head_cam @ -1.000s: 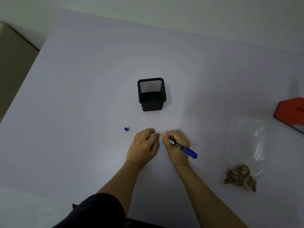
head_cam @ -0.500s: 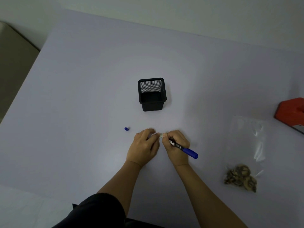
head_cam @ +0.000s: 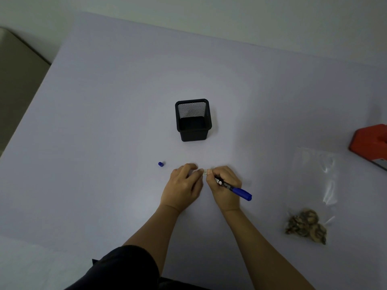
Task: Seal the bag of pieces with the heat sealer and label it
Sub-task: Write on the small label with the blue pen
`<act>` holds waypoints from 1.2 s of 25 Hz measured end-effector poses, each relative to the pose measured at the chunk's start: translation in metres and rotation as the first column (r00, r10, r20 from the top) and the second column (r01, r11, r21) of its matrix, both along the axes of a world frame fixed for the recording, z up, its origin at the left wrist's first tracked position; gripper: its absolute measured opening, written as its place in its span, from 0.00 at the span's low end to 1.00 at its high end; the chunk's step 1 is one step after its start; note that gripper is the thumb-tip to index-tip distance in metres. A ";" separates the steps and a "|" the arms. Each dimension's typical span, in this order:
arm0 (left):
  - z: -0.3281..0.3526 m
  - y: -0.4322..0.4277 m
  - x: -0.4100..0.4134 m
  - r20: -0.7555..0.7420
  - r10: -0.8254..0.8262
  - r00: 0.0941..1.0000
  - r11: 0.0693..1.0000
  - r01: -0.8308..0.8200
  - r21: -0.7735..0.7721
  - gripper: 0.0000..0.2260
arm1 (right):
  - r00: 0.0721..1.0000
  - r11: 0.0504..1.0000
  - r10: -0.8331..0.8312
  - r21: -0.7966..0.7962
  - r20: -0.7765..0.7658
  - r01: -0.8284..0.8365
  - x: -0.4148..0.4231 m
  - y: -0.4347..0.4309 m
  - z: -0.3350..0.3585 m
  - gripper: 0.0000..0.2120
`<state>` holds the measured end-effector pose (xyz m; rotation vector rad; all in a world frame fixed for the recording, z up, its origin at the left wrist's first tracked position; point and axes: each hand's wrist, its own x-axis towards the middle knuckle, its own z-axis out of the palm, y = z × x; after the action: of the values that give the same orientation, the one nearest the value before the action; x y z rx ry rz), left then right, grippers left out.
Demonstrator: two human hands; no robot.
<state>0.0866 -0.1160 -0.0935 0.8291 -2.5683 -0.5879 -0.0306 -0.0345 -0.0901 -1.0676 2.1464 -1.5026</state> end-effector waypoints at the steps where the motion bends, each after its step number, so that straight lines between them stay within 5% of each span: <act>1: 0.000 0.000 0.000 -0.001 0.000 1.000 1.000 0.000 -0.001 0.10 | 1.000 1.000 0.000 0.004 0.001 0.000 0.000 0.000 0.000 0.12; 30: 0.000 0.000 0.001 0.009 0.002 1.000 1.000 -0.002 0.005 0.11 | 0.999 1.000 -0.020 -0.007 -0.025 0.019 0.001 0.000 0.000 0.11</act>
<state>0.0875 -0.1159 -0.0932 0.8385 -2.5749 -0.5912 -0.0296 -0.0348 -0.0904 -1.0762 2.1764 -1.5136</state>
